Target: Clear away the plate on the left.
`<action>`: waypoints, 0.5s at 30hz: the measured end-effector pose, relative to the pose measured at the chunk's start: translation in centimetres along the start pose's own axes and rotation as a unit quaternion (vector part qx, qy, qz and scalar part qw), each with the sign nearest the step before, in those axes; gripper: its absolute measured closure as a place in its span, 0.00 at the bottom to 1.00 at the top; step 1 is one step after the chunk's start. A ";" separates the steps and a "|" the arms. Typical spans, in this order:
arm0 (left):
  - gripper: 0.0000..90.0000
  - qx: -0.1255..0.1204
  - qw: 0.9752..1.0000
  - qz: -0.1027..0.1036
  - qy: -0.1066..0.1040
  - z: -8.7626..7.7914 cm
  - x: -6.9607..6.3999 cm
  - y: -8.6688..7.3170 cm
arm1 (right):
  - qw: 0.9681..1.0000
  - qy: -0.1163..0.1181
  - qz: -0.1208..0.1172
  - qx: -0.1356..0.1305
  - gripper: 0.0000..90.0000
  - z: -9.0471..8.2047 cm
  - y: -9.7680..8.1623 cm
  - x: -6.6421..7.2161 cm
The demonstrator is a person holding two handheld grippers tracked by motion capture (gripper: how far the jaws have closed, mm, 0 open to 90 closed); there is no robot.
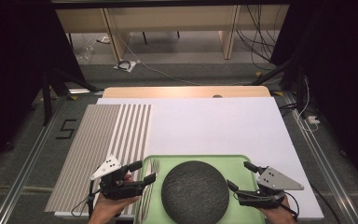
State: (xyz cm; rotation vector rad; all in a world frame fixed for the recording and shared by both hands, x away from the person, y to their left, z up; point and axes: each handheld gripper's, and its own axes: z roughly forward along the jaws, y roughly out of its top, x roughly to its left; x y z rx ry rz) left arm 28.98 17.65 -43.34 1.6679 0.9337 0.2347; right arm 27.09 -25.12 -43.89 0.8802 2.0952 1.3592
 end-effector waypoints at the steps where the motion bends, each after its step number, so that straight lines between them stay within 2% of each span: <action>1: 0.26 -0.003 1.000 0.004 0.000 -0.1 0.1 -0.1 | 1.000 -0.001 -0.001 0.001 0.21 0.0 0.0 0.0; 4: 0.25 -0.011 1.000 0.008 -0.001 -0.2 0.4 -0.3 | 1.000 -0.002 -0.001 0.000 0.20 -0.1 0.0 0.0; 7: 0.24 -0.016 1.000 0.025 0.007 -0.4 0.5 -0.5 | 1.000 -0.002 0.000 -0.003 0.21 -0.1 0.0 0.0; 10: 0.24 -0.024 1.000 0.020 0.000 -0.6 0.6 -0.6 | 1.000 -0.001 0.000 -0.003 0.20 -0.1 0.0 0.0; 13: 0.23 -0.024 0.999 0.026 0.004 -0.6 0.6 -0.7 | 1.000 -0.002 0.000 -0.004 0.20 -0.1 0.0 0.0; 15: 0.23 -0.023 0.999 0.022 0.003 -0.5 0.7 -0.7 | 1.000 -0.002 -0.002 -0.005 0.20 -0.1 0.0 0.0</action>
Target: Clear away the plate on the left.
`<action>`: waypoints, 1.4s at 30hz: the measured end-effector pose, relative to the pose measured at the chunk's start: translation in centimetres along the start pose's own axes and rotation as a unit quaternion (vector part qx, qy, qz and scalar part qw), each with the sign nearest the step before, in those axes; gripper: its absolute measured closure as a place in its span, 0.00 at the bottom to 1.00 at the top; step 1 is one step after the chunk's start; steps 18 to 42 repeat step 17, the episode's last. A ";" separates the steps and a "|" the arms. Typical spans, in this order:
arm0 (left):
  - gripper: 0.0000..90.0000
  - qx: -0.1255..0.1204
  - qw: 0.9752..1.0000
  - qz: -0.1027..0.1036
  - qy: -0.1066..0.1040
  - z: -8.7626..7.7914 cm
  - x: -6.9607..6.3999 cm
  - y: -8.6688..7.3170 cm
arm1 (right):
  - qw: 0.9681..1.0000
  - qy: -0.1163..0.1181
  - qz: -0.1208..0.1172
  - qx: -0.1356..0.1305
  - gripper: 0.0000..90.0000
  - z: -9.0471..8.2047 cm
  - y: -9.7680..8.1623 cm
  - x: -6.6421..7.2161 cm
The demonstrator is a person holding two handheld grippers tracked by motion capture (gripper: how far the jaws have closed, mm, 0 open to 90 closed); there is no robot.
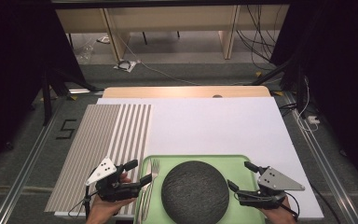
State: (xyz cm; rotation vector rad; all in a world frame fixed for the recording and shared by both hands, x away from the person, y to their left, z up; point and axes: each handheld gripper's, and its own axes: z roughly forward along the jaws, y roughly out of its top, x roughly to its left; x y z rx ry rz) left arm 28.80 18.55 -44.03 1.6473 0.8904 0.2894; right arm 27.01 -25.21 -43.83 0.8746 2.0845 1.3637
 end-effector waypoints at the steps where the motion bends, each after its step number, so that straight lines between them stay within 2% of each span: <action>1: 0.23 0.000 1.000 -0.001 0.001 0.0 0.1 0.0 | 1.000 0.000 0.000 0.000 0.20 0.0 0.0 0.0; 42: 0.23 0.000 1.000 -0.004 0.005 0.0 0.2 0.0 | 1.000 0.000 0.001 -0.001 0.20 0.0 0.0 0.0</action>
